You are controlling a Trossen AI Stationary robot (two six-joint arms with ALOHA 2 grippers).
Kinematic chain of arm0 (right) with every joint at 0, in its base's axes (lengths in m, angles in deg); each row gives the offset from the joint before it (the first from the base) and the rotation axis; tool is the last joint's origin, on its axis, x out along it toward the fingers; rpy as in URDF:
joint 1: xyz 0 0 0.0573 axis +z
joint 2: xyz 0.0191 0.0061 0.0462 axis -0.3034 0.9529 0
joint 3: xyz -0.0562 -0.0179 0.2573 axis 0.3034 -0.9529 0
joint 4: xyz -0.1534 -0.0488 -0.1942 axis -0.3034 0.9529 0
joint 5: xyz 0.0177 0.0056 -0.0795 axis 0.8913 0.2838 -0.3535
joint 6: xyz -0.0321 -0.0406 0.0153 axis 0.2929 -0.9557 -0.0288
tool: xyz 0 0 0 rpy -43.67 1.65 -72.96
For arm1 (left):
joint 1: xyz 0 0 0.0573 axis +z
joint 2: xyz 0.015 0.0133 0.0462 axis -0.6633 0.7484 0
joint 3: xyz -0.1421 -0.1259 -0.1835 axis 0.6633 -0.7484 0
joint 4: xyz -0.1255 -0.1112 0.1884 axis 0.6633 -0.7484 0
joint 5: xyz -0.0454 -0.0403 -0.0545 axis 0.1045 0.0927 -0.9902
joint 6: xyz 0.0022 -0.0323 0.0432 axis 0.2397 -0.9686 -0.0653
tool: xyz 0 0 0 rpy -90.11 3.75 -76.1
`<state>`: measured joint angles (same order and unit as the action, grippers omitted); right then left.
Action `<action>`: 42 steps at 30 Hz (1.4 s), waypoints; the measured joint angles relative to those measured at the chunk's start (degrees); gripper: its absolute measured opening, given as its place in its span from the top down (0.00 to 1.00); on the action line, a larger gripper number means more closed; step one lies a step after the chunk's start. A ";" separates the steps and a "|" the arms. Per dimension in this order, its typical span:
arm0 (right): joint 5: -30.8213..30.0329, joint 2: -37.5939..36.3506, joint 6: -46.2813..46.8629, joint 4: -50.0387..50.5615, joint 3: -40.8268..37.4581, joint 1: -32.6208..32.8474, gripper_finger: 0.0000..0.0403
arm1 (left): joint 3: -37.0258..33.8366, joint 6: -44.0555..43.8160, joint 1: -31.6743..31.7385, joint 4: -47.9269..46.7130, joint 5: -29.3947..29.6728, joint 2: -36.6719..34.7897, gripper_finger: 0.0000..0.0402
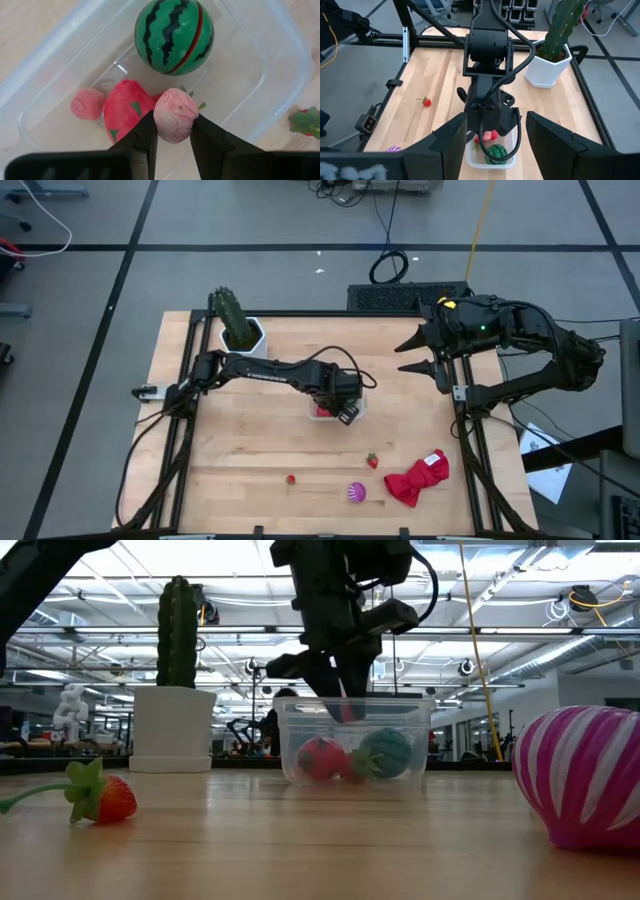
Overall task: Pick and placing Produce into tupperware
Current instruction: Put the peach into the transparent bin, then put the left strawberry into the transparent bin
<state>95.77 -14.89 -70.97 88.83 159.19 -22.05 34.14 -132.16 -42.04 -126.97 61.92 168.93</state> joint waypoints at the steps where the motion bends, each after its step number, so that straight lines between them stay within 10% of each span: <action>1: 0.00 0.00 0.00 0.00 0.00 -0.02 0.51 | 0.00 0.02 0.00 0.01 0.04 0.00 0.77; 24: 0.00 0.00 -0.24 0.13 0.00 -0.01 0.51 | 0.00 3.86 0.22 0.04 -3.01 0.00 0.76; 42: 0.00 0.00 -0.23 1.18 0.00 -0.01 0.51 | 1.18 1.68 1.66 -2.84 -2.20 -0.99 0.20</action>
<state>95.77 -14.89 -71.20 90.01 159.19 -22.06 35.31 -130.49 -40.38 -129.81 59.72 167.95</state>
